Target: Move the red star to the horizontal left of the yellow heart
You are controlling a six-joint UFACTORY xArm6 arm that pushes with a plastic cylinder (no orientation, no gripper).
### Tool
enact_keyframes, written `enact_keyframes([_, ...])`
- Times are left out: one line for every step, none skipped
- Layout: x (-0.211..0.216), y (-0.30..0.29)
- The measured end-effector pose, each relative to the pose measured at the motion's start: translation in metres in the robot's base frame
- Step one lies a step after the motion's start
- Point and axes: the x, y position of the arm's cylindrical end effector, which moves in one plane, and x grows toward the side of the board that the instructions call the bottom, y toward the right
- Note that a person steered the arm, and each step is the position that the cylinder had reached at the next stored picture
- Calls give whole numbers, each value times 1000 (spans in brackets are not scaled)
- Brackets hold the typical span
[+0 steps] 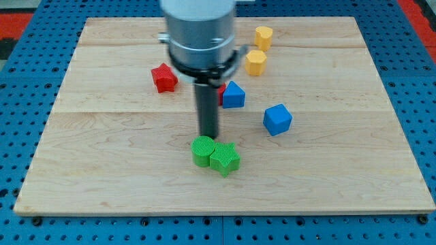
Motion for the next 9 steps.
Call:
enact_keyframes([43, 54])
enact_keyframes([48, 124])
enact_keyframes([24, 165])
enact_keyframes([-6, 151])
enact_keyframes([-14, 139])
enact_keyframes([-34, 140])
enact_keyframes([-82, 121])
enact_keyframes([-110, 84])
enact_keyframes([-110, 40])
